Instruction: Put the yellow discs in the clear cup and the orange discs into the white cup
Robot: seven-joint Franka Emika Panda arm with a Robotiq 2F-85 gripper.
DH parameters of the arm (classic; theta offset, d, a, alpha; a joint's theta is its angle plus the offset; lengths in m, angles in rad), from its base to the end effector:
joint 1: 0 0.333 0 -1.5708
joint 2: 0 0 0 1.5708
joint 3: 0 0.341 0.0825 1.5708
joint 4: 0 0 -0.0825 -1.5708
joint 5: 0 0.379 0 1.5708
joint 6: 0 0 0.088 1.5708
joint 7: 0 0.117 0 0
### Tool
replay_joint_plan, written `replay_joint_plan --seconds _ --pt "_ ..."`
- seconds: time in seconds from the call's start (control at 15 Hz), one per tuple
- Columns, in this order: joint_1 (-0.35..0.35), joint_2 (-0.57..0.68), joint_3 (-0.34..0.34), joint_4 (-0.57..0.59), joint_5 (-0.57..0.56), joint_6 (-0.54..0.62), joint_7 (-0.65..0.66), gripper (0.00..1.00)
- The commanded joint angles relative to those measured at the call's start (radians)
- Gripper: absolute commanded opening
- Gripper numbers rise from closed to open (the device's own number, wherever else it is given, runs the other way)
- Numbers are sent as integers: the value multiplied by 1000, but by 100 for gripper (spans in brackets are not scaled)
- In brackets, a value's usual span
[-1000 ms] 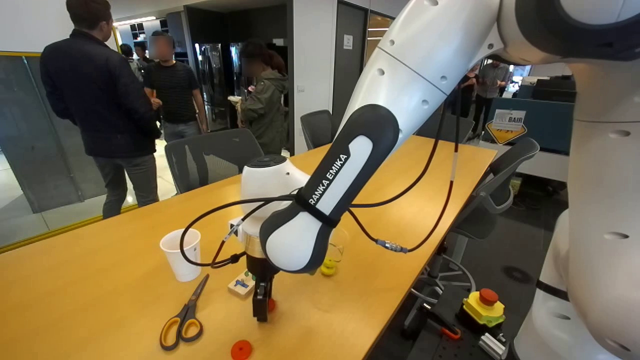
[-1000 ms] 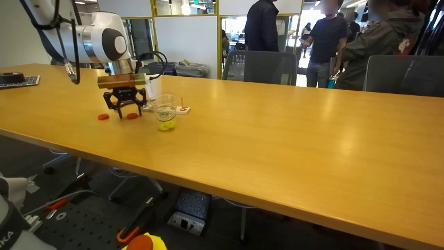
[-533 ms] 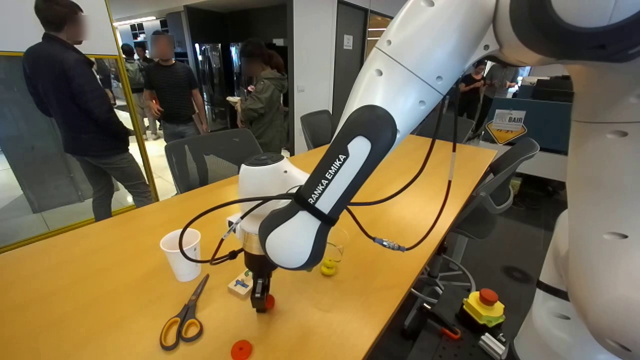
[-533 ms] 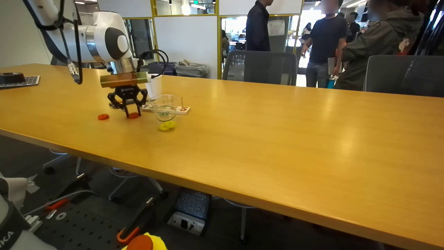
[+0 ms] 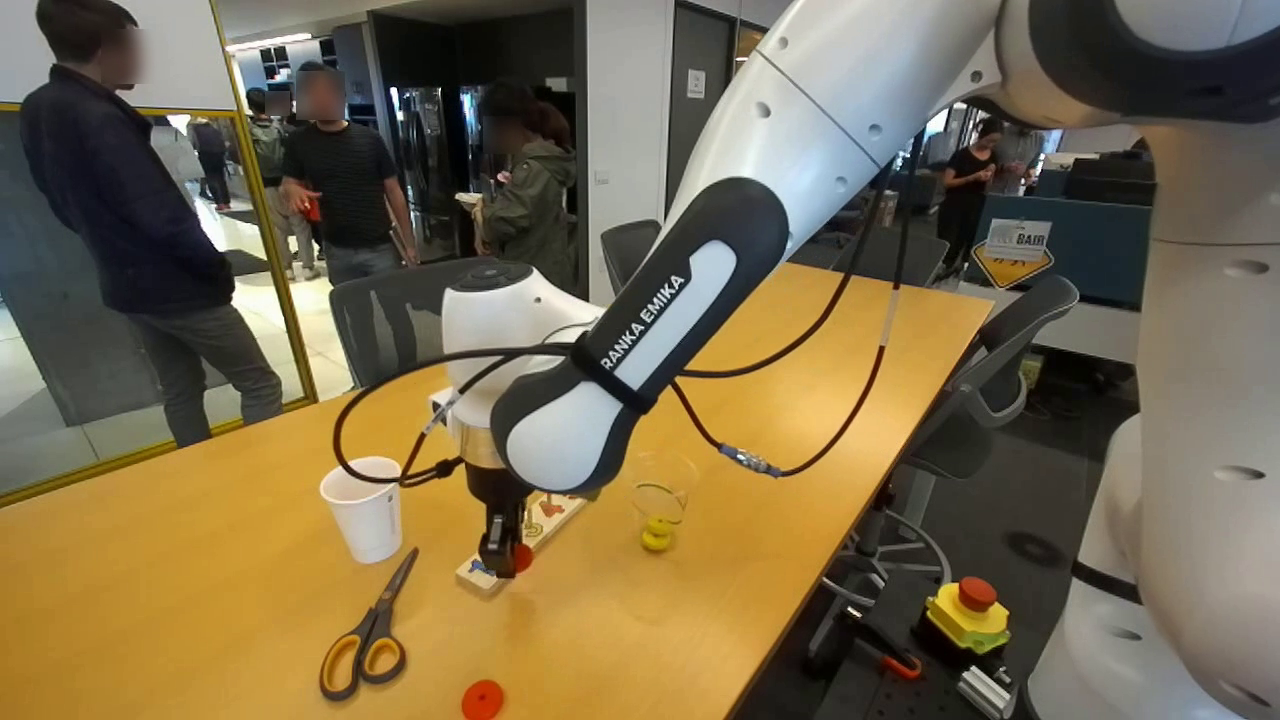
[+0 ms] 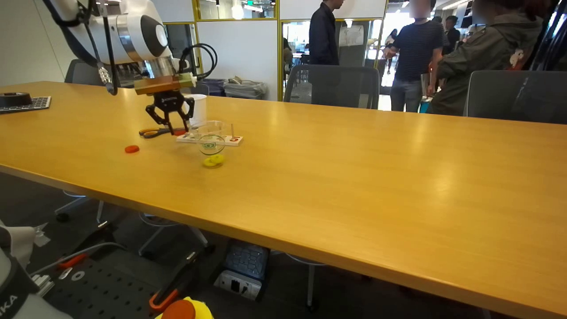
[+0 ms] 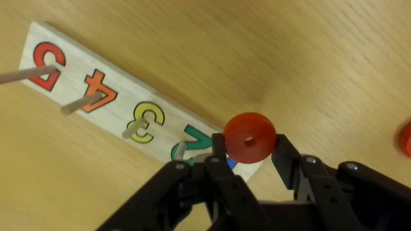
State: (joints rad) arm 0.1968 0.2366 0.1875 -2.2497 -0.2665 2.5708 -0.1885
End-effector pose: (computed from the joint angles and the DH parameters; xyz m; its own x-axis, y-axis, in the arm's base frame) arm 0.5128 0.2095 0.2879 0.7045 0.7074 0.0561 0.6971 -0.7047 0.1319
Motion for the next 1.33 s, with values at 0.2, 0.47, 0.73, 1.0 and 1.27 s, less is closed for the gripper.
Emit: replay_joint_plan --seconds 0.2,0.47,0.73,1.0,1.27 --pt "-2 -36 58 158 116 -72 -113 24" --pt "-19 3 83 233 192 -6 -250 24" --pt "-51 69 103 312 276 44 -394 24" --pt "-90 153 132 412 339 30 -515 24" --pt "-110 226 143 501 345 15 -569 24"
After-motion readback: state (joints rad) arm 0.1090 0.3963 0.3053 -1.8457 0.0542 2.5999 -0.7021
